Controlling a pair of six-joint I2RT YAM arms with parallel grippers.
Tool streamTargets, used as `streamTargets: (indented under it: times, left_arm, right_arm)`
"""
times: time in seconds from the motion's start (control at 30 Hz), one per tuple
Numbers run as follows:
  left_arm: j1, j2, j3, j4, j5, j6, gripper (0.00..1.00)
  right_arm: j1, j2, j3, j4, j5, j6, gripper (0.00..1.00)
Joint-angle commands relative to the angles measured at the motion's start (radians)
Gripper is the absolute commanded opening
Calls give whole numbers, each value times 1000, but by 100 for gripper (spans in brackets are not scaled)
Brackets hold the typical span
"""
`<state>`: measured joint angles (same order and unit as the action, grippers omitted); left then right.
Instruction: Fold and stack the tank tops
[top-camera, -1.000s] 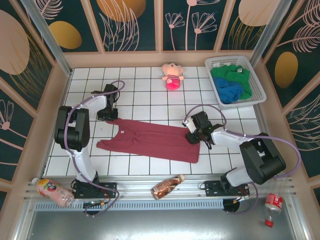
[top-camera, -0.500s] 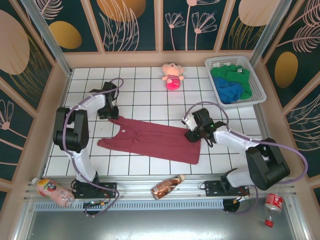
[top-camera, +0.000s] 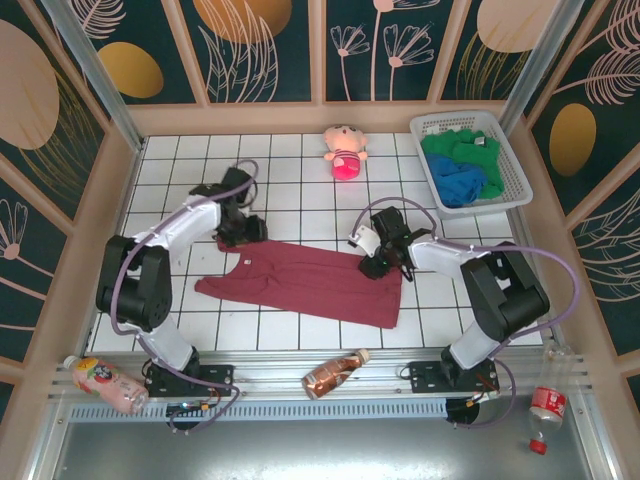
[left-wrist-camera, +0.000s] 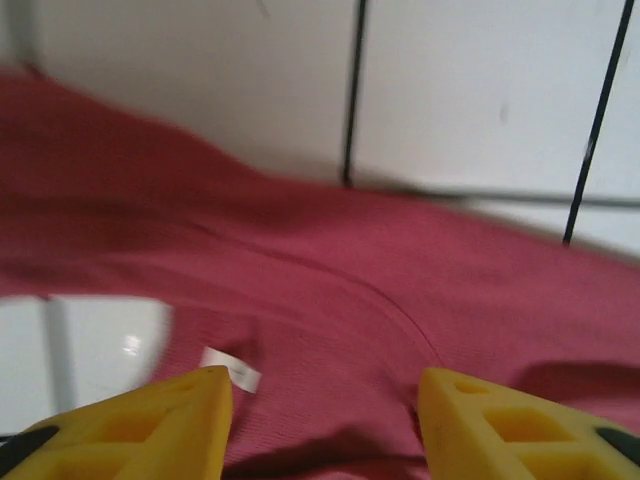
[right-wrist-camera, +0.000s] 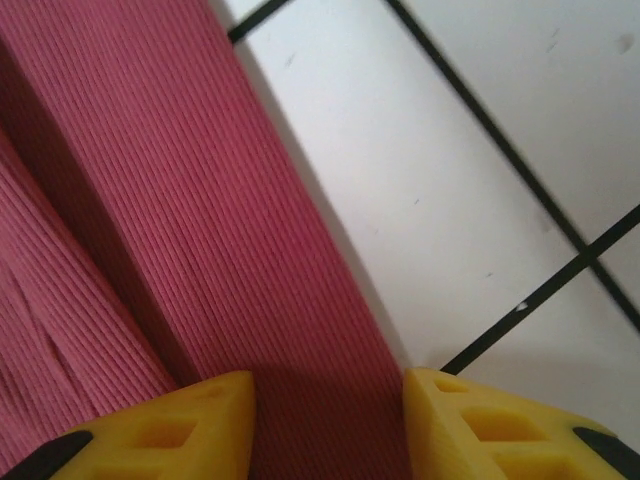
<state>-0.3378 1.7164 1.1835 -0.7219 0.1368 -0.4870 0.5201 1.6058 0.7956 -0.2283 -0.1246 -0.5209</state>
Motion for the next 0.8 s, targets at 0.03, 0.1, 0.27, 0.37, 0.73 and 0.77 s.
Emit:
streamTargets:
  times: [0.03,0.1,0.27,0.37,0.73,0.77]
  left_arm:
    - [6,61,-51,67,40,-80,46]
    - [6,106,-41,69,42,-61,43]
    - [8,228,54,44,-23,12,38]
    - [24,309,174,4,-59,82,38]
    - [45,730,879,-133,-245,303,43]
    - [46,761,934,-132,-252,307,44]
  right_arm:
    - [11,-12,-22,-48,4,-33,42]
    - [21,-25,-38,-59,-4,-28,42]
    - [68,-53,-81,-101,0,-12,39]
    - [101,-74,-102,-119,-11,-11,39]
    - [259,15,-3,-49,-92,42,38]
    - [273,28,13,-36,-104,44,38]
